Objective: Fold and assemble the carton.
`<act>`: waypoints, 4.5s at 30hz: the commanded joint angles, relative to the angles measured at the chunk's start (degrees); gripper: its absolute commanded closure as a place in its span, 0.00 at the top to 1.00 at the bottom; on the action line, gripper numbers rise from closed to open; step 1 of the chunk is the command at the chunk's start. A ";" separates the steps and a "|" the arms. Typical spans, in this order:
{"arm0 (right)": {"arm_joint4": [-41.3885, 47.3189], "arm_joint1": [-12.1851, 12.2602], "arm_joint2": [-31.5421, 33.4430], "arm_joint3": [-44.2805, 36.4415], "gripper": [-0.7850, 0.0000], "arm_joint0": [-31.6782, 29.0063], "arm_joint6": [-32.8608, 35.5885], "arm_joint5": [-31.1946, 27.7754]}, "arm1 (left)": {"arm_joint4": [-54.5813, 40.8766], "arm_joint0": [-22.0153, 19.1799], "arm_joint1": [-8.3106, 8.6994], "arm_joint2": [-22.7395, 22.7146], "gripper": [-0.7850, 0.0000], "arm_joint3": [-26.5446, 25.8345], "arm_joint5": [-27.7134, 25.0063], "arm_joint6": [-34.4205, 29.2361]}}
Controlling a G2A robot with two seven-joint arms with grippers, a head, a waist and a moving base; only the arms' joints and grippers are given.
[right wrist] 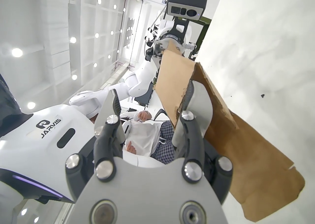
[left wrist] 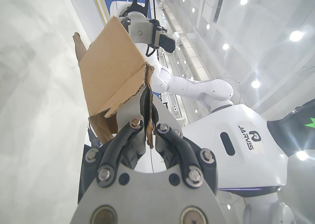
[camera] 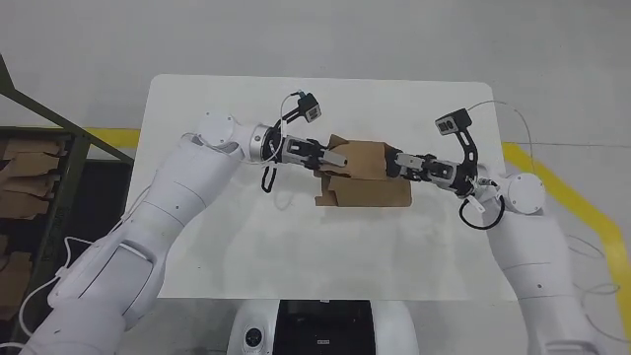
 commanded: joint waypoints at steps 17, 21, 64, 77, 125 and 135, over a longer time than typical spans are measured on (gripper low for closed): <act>1.11 0.57 -5.09 3.14 0.42 2.97 1.69 1.69 | 0.17 -0.16 0.60 1.61 0.00 -0.79 -0.32 0.33; 0.03 0.86 -5.95 3.04 0.31 3.12 1.63 1.63 | 0.10 -0.24 0.63 2.12 0.00 -0.50 -0.51 0.52; -3.78 2.59 -10.50 5.14 0.00 3.20 -6.42 -1.56 | -5.47 0.18 0.89 0.00 1.00 -3.43 0.00 0.00; -5.40 2.47 -12.15 3.26 0.00 2.08 -9.94 -1.95 | 1.04 -1.09 -0.33 1.95 1.00 -2.67 -4.15 4.15; -1.60 3.36 -12.37 -4.45 0.00 -2.91 -11.29 -2.15 | -3.13 -1.34 -0.70 1.18 1.00 3.21 -8.81 8.83; -1.51 3.12 -13.22 -3.28 0.00 -2.36 -13.28 -2.34 | -3.42 -1.37 -1.15 0.80 1.00 3.52 -8.39 8.41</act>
